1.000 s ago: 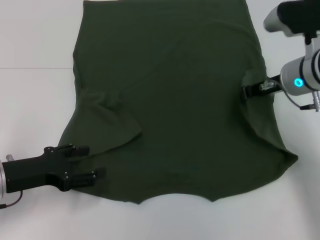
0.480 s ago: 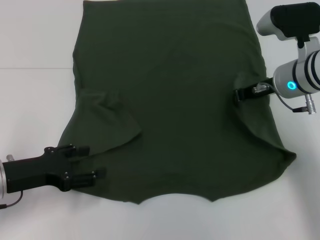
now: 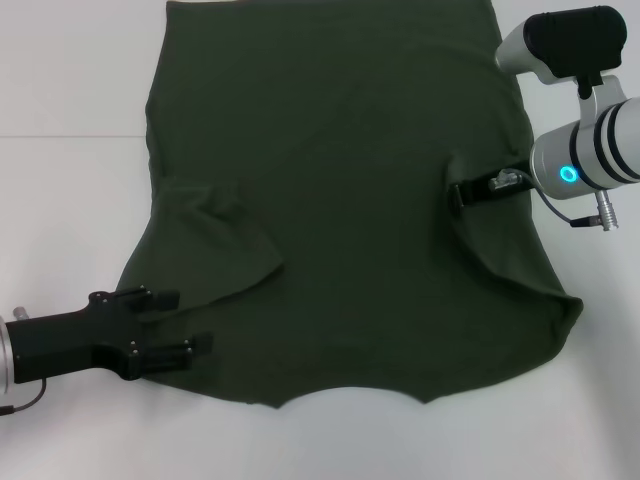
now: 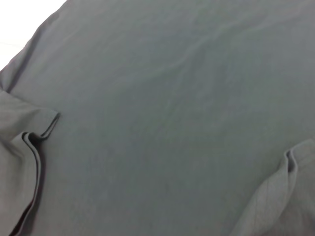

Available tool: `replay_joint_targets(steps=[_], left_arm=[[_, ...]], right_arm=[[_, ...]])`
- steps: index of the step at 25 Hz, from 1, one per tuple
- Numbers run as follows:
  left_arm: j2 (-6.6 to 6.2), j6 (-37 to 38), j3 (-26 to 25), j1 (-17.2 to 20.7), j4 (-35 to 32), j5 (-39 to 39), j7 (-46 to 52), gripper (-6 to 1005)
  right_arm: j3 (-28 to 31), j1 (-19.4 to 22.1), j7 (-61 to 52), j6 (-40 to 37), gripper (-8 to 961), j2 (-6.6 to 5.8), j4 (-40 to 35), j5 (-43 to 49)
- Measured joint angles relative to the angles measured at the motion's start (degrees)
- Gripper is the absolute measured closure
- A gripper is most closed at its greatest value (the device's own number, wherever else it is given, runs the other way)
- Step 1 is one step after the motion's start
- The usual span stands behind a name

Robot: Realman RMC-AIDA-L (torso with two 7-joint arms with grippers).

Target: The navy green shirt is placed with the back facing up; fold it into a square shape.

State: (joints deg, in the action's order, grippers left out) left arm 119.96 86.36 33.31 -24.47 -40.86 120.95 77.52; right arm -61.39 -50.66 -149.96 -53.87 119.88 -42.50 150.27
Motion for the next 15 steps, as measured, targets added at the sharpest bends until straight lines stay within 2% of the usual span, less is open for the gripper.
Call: replay_joint_targets(steps=[10, 15], left_arm=[[0.15, -0.49, 0.15, -0.05, 0.15, -0.01, 0.0, 150], [0.18, -0.5, 0.04, 0.0, 0.19, -0.03, 0.05, 150]], right_arm=[[0.38, 0.56, 0.65, -0.61, 914, -0.09, 0.02, -2.19], [0.74, 1.96, 3.84, -2.78, 777, -0.77, -0.27, -9.16]])
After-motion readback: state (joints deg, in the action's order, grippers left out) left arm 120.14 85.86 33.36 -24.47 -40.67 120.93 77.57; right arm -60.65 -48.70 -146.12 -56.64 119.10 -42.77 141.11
